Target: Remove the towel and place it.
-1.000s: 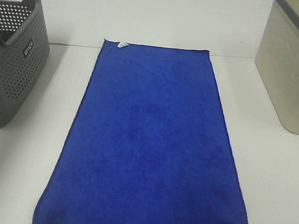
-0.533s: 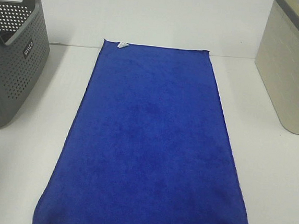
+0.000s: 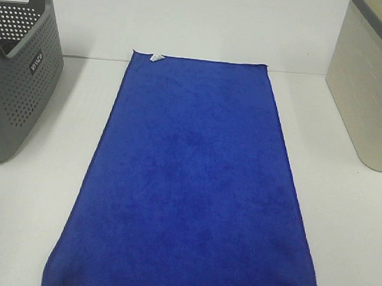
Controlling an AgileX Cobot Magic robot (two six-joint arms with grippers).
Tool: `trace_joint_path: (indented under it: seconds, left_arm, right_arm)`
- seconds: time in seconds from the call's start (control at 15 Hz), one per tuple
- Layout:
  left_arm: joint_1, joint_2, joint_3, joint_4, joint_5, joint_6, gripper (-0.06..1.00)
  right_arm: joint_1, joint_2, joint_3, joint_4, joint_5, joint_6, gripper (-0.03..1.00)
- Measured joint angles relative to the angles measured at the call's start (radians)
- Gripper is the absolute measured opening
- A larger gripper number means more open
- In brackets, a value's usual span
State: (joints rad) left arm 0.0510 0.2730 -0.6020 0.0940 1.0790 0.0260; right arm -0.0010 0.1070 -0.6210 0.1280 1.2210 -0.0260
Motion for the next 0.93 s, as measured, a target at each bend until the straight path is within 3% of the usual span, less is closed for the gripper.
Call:
trace_joint_path:
  seconds: [0.4,0.67,0.93]
  left_arm:
    - [0.000,-0.271,0.068,0.002,0.026,0.000,0.66]
    - [0.002,-0.279,0.085,0.004,0.002,0.000,0.66]
    - [0.002,-0.279,0.085,0.004,0.002,0.000,0.66]
  right_arm:
    - [0.000,-0.111,0.085,0.000,-0.001,-0.083,0.73]
    - [0.000,-0.111,0.161,0.011,-0.092,-0.098,0.73]
    - [0.000,-0.111,0.162,0.011,-0.106,-0.098,0.73]
